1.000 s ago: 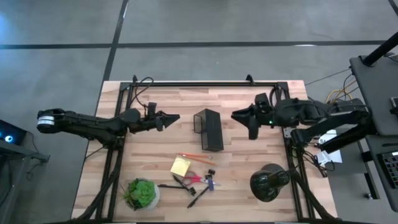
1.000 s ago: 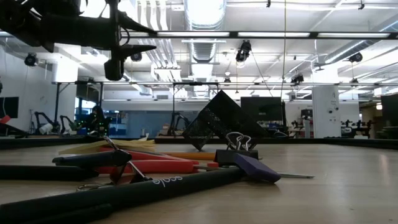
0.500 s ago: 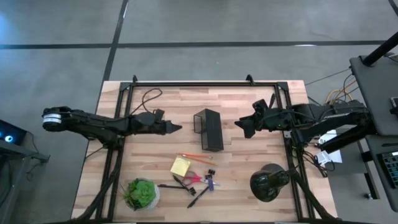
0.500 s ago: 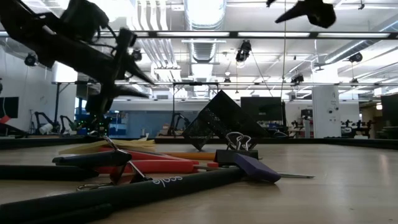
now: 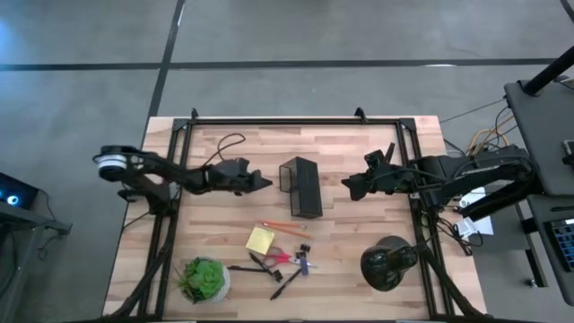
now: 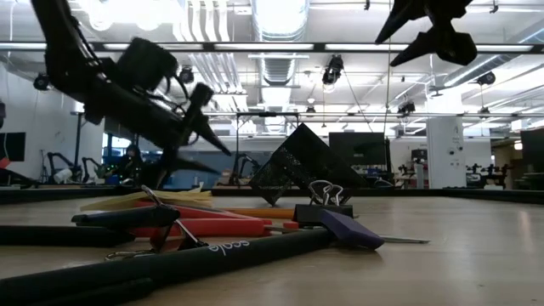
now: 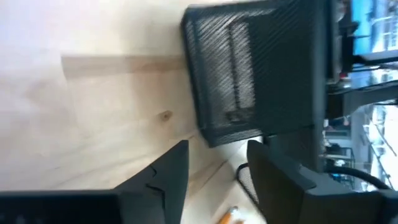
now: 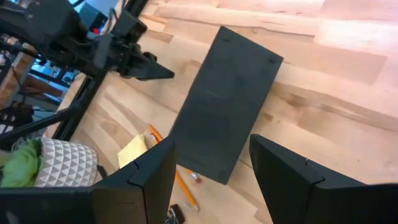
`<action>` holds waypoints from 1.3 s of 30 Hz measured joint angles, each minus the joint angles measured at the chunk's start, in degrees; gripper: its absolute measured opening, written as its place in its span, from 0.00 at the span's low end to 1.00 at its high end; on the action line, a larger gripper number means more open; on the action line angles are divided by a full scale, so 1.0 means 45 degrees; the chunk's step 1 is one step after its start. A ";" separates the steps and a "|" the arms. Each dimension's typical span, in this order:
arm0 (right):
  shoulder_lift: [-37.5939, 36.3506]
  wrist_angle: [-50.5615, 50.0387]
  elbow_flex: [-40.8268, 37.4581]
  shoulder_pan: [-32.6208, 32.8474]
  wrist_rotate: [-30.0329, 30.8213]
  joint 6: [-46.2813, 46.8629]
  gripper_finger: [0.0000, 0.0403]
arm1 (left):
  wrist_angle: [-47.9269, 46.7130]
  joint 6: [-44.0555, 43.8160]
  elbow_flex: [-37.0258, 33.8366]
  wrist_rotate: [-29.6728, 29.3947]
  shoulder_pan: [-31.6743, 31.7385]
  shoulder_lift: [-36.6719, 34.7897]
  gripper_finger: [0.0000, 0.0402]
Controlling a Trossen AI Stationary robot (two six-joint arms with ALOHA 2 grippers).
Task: Pick and place office supplies into organizer
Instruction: Adjust the desk organizer
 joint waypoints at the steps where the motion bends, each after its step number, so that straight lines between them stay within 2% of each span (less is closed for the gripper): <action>1: 0.0000 0.0012 0.0004 -0.0004 0.0000 0.0000 0.49 | 0.0131 -0.0120 0.0076 0.0153 0.0048 0.0306 0.41; 6: -0.0001 0.0013 0.0117 0.0000 0.0005 -0.0204 0.49 | 0.1893 -0.0608 0.0194 0.0457 0.0185 0.1576 0.52; 11: -0.0005 0.0003 0.0117 -0.0005 0.0010 -0.0204 0.49 | 0.3332 -0.0635 0.0175 0.0399 0.0280 0.2466 0.57; 22: 0.0000 0.0003 0.0107 -0.0005 0.0103 -0.0204 0.49 | 0.3124 -0.0420 0.0516 0.0385 0.0586 0.2836 0.57; 30: 0.0000 0.0003 0.0102 -0.0019 0.0437 -0.0159 0.49 | 0.1819 0.0309 0.1918 0.0336 0.0746 0.3310 0.57; 39: 0.0000 0.0003 0.0097 -0.0015 0.0440 -0.0134 0.49 | 0.1950 0.1097 0.2910 0.0321 0.0795 0.3671 0.57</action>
